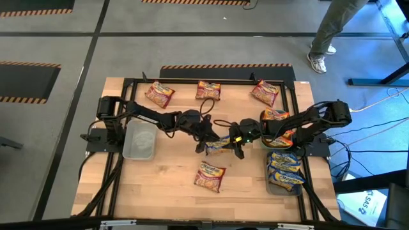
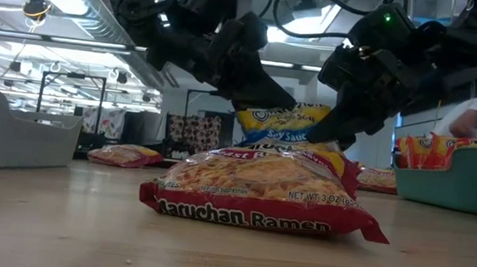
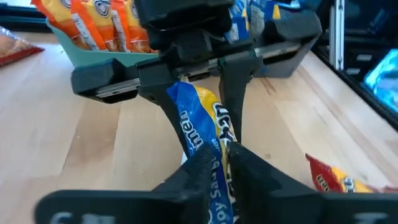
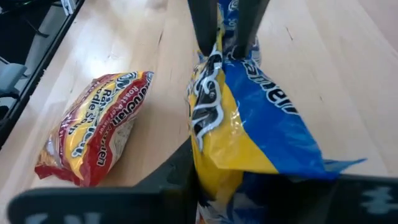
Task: Sort Maruchan noodles
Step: Put the blue noodle pack into the black bin
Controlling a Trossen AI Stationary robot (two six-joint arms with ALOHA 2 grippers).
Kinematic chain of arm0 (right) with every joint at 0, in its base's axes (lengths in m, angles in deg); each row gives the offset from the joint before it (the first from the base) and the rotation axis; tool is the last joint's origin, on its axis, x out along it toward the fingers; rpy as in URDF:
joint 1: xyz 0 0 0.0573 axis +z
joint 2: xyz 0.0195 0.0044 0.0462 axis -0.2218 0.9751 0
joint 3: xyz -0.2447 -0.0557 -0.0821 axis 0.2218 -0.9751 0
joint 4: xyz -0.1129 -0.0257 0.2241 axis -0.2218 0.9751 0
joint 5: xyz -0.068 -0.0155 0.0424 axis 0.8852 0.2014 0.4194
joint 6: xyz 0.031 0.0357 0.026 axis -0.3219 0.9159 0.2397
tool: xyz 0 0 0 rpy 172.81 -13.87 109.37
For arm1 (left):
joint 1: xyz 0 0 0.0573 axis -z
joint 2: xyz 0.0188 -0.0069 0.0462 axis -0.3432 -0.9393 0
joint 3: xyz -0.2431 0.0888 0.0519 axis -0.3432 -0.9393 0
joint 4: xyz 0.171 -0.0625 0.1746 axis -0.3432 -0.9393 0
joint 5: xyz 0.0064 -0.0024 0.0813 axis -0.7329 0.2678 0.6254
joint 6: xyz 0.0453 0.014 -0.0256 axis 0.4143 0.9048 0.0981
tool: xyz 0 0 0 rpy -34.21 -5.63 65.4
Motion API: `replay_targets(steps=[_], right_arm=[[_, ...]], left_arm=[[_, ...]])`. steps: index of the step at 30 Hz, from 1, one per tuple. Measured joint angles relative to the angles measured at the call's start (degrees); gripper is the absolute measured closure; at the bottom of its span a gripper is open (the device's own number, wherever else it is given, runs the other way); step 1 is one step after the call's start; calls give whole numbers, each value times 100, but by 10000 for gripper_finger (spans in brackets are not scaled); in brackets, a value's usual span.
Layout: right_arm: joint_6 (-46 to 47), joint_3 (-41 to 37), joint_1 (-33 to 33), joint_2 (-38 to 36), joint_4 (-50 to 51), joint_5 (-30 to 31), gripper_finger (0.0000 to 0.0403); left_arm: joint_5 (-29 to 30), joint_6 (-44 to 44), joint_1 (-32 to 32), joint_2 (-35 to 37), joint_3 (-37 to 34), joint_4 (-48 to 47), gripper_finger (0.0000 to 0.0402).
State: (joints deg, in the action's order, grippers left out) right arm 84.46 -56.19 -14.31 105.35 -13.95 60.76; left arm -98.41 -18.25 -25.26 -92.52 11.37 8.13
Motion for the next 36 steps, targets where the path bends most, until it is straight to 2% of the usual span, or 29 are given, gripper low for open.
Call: replay_targets(steps=[6,15,22,27,31,36], right_arm=[[-7,0,0,0,45,60,304],[-17,9,2,-96,429,205,307],[-98,2,2,-547,861,282,305],[-159,4,2,-1316,1432,409,304],[-300,4,2,-2007,1945,714,304],[-479,4,1,-2677,2048,1133,304]], left_arm=[[-42,-565,-72,58,-7,-1,281],[1,-645,-110,632,-7,-513,188],[202,-548,-227,1263,0,-1402,180],[610,-241,-242,1590,-95,-2110,180],[599,-120,-198,1600,-317,-2077,180],[586,-151,-63,1489,-630,-1314,180]])
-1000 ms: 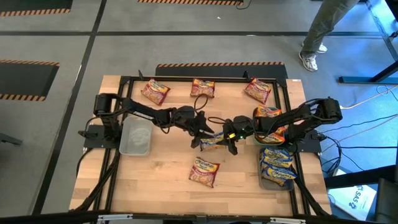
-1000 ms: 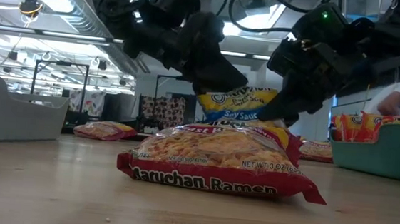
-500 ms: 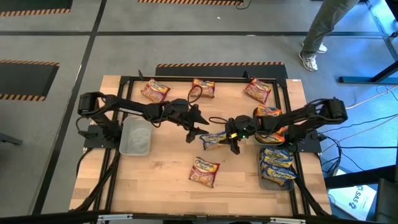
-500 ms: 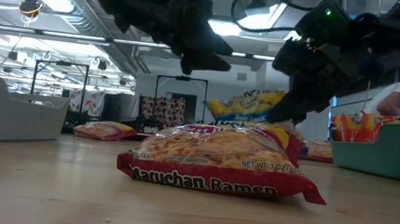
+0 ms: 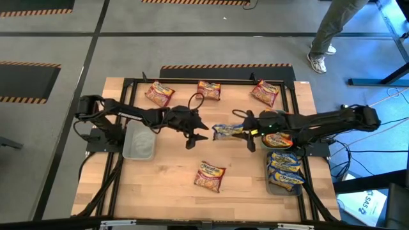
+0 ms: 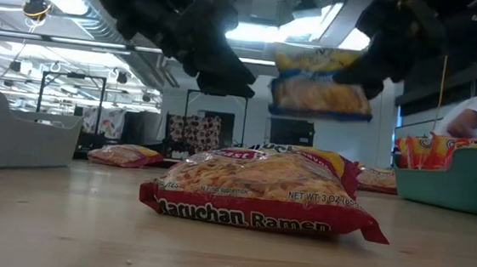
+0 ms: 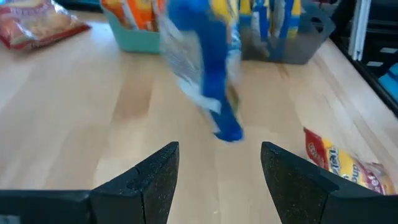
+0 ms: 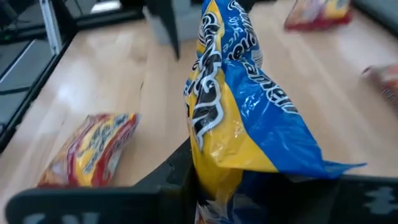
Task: Sort Maruchan noodles
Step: Put the blue noodle pack into the black bin
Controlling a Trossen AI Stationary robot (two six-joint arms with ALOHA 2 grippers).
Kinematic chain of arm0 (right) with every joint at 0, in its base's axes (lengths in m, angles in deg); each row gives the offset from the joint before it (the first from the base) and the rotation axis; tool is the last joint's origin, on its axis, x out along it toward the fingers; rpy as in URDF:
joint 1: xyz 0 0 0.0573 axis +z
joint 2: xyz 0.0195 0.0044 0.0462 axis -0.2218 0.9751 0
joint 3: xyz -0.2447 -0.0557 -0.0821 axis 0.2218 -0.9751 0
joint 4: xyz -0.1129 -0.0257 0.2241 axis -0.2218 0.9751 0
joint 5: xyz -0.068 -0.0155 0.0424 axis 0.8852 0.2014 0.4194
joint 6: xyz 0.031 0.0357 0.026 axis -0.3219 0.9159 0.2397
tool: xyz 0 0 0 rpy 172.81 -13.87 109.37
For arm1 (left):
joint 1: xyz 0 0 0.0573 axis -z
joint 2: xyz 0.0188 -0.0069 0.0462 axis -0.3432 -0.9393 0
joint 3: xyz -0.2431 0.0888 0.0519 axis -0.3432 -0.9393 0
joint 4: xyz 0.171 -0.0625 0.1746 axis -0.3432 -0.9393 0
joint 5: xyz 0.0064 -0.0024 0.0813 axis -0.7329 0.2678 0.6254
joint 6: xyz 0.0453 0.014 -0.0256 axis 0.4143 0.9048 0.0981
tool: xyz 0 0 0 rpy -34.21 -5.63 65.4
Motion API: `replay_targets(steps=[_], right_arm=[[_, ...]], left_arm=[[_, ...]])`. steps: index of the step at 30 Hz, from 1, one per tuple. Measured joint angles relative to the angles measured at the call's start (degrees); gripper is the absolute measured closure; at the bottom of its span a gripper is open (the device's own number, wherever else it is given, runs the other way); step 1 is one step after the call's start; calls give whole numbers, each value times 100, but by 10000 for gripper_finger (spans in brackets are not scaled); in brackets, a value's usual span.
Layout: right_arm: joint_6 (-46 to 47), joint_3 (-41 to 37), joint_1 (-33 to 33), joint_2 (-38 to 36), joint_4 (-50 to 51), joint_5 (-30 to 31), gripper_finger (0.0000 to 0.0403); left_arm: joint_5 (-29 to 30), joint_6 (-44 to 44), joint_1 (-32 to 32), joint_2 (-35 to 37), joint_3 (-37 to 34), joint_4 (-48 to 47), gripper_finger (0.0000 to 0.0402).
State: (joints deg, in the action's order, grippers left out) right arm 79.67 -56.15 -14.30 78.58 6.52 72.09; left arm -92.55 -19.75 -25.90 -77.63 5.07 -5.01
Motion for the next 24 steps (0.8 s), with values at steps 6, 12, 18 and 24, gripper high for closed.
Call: replay_targets(steps=[6,12,18,24], right_arm=[[-130,0,1,14,-452,93,304],[-279,-7,45,387,-964,57,304],[-691,-4,287,792,-1851,307,304],[-850,-7,338,1071,-2494,529,304]], left_arm=[[504,-145,165,9,-45,509,176],[754,-279,180,-87,-44,832,138],[692,-537,178,-268,-44,1063,110],[283,-706,177,-499,-38,1694,109]])
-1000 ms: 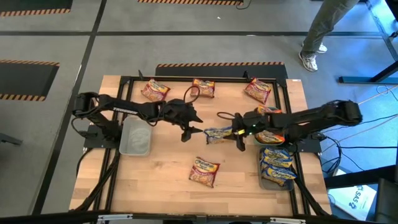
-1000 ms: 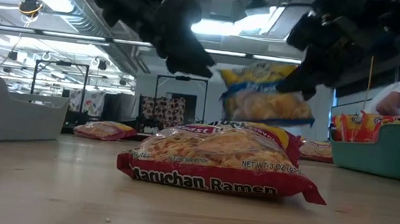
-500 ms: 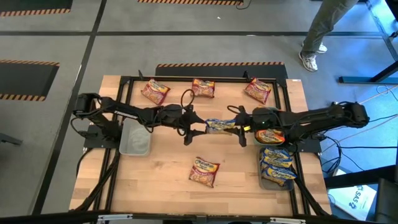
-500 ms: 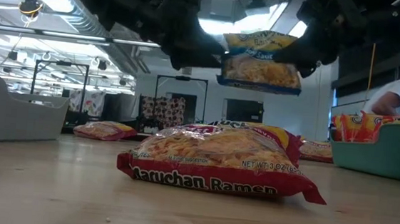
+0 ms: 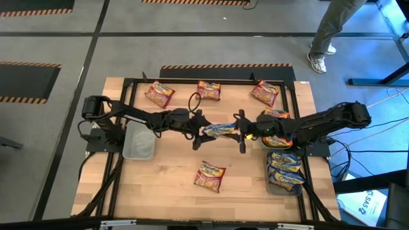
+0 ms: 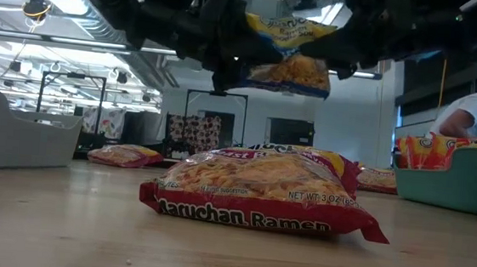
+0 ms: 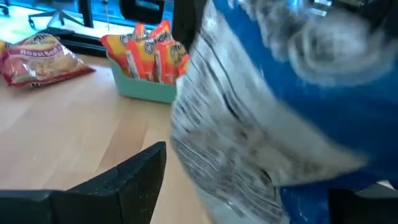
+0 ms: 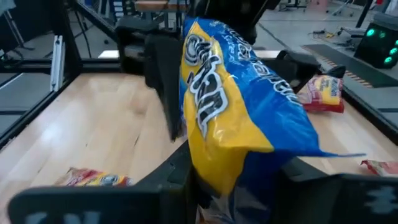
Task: Sort Maruchan noodles
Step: Put the blue noodle pack into the black bin
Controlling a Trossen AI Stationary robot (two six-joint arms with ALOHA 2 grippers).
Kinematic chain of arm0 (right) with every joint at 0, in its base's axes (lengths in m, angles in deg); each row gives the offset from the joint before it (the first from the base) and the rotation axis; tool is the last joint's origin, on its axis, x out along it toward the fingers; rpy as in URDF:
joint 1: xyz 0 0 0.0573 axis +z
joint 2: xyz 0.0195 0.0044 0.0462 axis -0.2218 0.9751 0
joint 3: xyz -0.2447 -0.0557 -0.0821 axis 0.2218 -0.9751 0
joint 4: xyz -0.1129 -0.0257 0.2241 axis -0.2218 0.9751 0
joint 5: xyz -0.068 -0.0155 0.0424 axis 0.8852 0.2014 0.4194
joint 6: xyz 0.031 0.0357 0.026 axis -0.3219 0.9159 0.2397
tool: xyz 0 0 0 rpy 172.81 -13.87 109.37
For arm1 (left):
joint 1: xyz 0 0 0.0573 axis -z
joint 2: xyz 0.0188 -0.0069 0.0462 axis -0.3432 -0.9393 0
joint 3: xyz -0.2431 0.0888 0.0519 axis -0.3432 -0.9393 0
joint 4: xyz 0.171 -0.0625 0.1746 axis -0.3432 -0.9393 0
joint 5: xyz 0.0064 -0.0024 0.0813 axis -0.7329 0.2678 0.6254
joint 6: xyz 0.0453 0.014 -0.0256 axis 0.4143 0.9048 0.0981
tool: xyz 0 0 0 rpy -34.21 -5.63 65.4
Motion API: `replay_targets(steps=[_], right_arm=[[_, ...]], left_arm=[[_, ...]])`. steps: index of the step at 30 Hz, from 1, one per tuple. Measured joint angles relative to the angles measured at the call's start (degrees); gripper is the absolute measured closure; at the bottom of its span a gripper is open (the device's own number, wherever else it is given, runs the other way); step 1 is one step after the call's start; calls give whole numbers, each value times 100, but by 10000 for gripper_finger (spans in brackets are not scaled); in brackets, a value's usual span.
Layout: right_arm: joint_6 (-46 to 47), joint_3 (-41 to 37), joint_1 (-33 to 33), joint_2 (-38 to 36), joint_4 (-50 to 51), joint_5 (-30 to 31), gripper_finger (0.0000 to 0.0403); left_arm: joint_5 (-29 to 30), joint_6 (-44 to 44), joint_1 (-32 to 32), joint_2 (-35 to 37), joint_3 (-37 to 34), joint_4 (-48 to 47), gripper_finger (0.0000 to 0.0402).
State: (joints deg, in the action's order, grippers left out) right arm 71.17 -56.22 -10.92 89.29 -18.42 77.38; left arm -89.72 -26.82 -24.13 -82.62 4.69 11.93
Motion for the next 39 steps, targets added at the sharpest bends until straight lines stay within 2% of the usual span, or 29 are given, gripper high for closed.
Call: replay_targets(steps=[8,11,21,23,26,33,35,39], right_arm=[[4,5,-2,24,-333,80,304],[9,7,2,108,-523,9,304],[495,8,-2,432,-772,-196,298],[625,10,-2,415,-717,-230,280],[641,11,-2,267,-351,-281,234],[669,5,-2,-804,1385,-284,124],[755,5,-2,-1003,1344,-283,105],[825,349,-2,-925,1340,-225,87]], left_arm=[[36,26,-44,-12,0,141,110],[164,133,-38,-12,0,140,122],[-81,280,-40,-16,-4,189,253],[-164,298,-39,-16,-4,160,272],[-182,326,-37,-16,-4,-64,287],[107,538,-12,-16,-4,-842,291],[250,699,26,-16,-4,-930,291],[299,899,140,-16,-4,-894,291]])
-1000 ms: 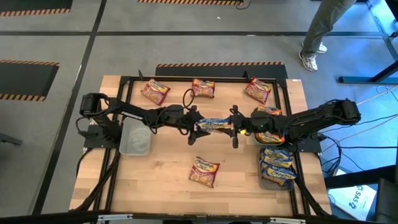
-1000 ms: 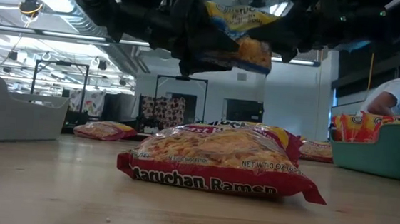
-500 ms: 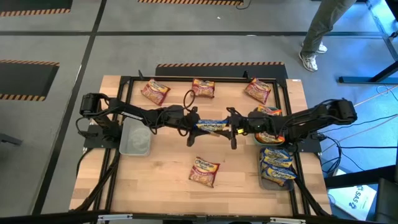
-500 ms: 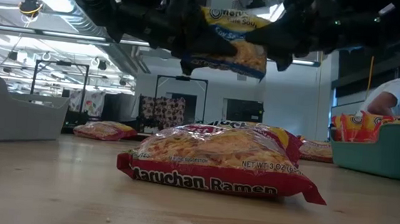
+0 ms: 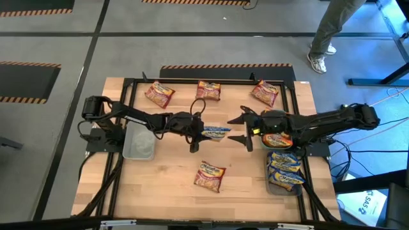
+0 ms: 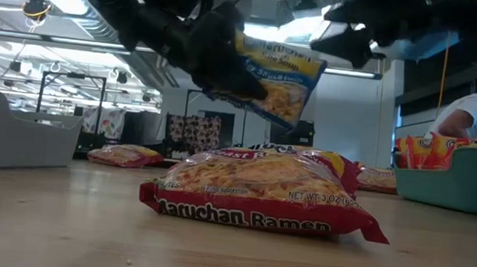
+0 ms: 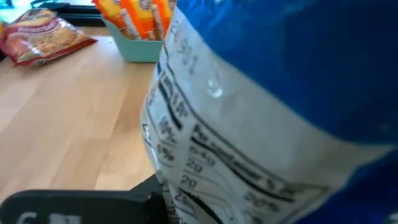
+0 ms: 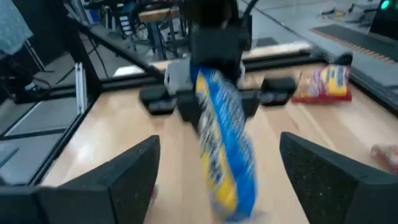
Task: Sort Maruchan noodles
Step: Put the blue noodle pack into the black bin
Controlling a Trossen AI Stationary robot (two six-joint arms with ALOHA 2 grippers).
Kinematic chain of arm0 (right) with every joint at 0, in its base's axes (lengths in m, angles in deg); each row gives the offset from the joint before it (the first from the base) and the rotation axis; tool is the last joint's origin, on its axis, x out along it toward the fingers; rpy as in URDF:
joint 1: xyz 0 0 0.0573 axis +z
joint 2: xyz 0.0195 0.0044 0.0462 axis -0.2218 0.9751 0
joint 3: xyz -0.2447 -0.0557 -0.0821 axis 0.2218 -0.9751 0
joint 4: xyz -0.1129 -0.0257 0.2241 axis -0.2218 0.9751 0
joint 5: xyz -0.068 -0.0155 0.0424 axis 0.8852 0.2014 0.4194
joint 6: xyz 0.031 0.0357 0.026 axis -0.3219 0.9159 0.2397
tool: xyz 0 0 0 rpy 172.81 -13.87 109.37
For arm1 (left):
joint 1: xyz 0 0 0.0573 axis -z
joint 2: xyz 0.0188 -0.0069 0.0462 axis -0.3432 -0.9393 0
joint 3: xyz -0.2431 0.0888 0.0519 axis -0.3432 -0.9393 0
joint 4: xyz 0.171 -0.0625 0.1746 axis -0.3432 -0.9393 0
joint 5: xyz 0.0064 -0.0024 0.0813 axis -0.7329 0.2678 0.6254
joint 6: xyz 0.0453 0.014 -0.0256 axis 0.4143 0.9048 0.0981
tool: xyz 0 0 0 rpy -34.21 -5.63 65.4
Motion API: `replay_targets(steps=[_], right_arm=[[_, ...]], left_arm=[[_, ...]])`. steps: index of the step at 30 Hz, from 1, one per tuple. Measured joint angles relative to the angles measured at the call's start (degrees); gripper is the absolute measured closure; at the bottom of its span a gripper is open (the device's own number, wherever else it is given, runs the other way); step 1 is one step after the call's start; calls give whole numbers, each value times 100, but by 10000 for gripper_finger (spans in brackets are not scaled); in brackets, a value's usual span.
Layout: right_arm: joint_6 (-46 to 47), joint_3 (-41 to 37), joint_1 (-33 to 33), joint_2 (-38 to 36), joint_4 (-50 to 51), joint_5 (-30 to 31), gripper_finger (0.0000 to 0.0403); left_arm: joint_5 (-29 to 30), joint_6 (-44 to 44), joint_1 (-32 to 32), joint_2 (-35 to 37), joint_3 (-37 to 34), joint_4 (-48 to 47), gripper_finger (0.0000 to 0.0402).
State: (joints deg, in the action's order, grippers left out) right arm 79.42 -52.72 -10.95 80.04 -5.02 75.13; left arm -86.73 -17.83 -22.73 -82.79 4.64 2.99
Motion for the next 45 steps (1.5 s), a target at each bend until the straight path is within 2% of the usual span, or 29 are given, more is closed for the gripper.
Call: replay_targets(steps=[5,11,20,26,38,41,45], right_arm=[[-326,813,-9,699,595,88,90],[-332,1963,-7,1813,2151,221,93],[-381,3181,-11,3029,3302,454,94],[-401,3257,-11,3129,3454,454,114],[-382,3253,7,3124,3542,503,260],[-386,3253,7,3121,3548,497,274],[-383,3253,7,3121,3564,495,273]], left_arm=[[3,67,75,0,0,44,291],[144,67,41,2,0,49,291],[142,113,48,2,0,38,290],[142,116,48,2,0,35,290],[165,126,52,2,0,40,290],[177,196,52,2,0,42,289],[184,264,52,2,0,45,276]])
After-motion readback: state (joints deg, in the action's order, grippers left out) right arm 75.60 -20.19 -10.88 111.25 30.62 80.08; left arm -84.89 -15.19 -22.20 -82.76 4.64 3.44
